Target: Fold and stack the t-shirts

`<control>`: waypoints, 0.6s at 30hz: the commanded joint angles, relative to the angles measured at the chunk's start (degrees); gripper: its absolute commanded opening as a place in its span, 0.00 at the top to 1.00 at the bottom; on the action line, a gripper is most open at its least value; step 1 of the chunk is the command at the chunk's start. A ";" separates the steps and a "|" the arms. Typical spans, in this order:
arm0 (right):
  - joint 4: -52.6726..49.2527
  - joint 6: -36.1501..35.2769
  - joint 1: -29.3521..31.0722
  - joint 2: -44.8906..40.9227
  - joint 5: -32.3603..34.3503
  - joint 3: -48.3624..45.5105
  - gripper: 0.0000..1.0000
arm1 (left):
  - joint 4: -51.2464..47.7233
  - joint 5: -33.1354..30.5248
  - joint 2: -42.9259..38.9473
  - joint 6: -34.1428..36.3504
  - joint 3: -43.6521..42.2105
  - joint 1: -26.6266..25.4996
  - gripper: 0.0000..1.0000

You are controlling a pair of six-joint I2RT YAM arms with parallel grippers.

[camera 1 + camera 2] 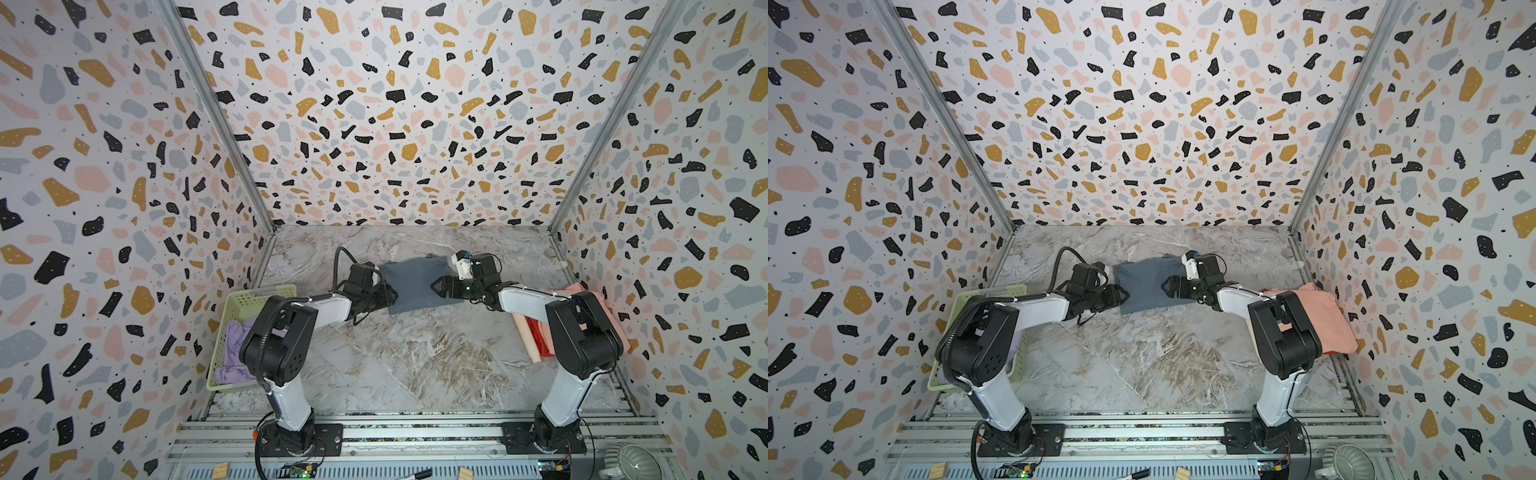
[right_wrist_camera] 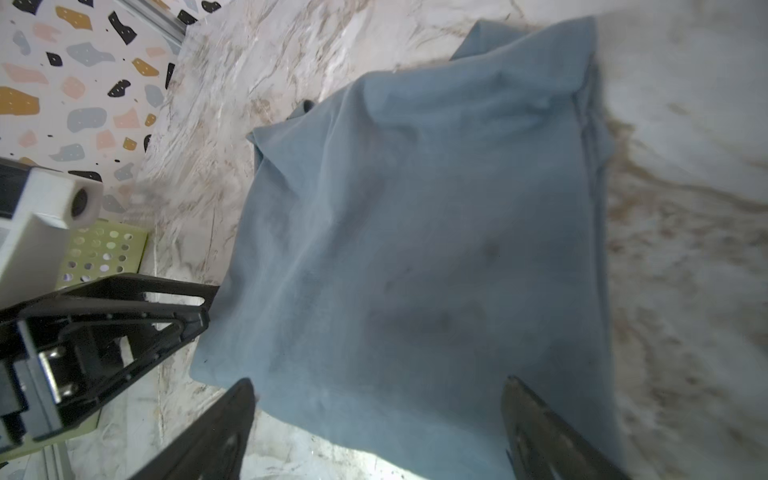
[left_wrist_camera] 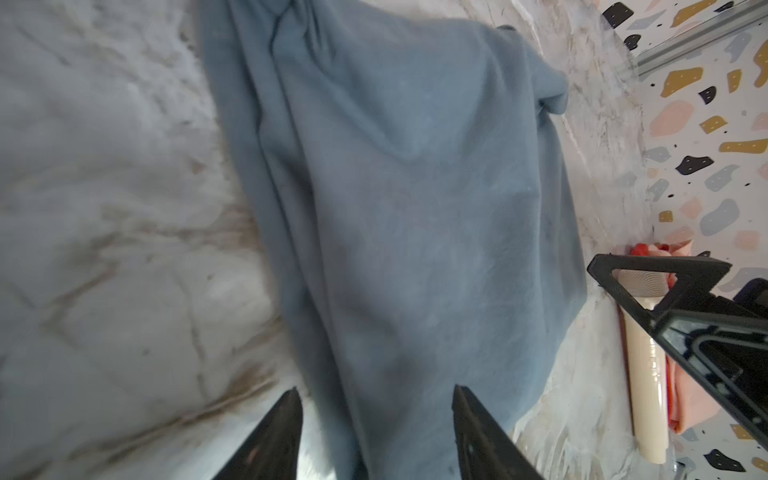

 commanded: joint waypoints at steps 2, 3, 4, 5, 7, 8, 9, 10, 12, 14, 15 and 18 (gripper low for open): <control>0.92 1.14 -0.02 1.32 3.19 -0.66 0.07 | 3.69 -1.78 -1.10 -0.62 -1.10 -0.13 0.39; 0.66 1.29 -0.02 1.69 3.24 -0.62 0.07 | 4.08 -1.16 -0.21 -0.92 -1.11 -0.14 0.38; 0.52 1.51 -0.04 1.75 3.23 -0.66 0.07 | 4.58 -0.49 0.63 -1.29 -1.04 -0.18 0.38; 0.43 1.85 -0.15 1.43 3.50 -0.98 0.07 | 4.97 0.24 1.68 -1.96 -0.93 -0.12 0.38; 0.56 2.70 -0.49 0.52 3.43 -2.06 0.07 | 7.82 1.79 3.30 -3.63 -0.93 -0.15 0.39; 0.62 3.79 -0.91 -0.29 3.29 -2.80 0.07 | 9.19 2.75 3.97 -4.71 -1.08 -0.15 0.40; 1.09 5.14 -1.38 -1.26 2.56 -3.88 0.07 | 10.20 3.31 4.63 -5.86 -1.10 -0.26 0.40; 1.66 6.60 -1.87 -2.12 1.76 -5.11 0.06 | 10.78 4.01 5.31 -6.47 -0.95 -0.20 0.41; 4.04 10.36 -3.11 -4.61 -0.77 -8.53 0.03 | 11.71 5.52 6.82 -7.80 -0.36 -0.48 0.46; 5.79 14.00 -4.08 -7.02 -2.04 -11.82 0.01 | 12.89 6.71 8.04 -9.14 0.08 -0.96 0.54; 6.94 15.72 -4.60 -8.19 -2.89 -13.64 0.01 | 14.16 7.45 8.55 -10.48 0.08 -1.40 0.60; 12.20 21.49 -5.67 -10.57 -5.67 -18.87 0.01 | 20.01 9.47 9.44 -16.74 -0.04 -3.09 0.75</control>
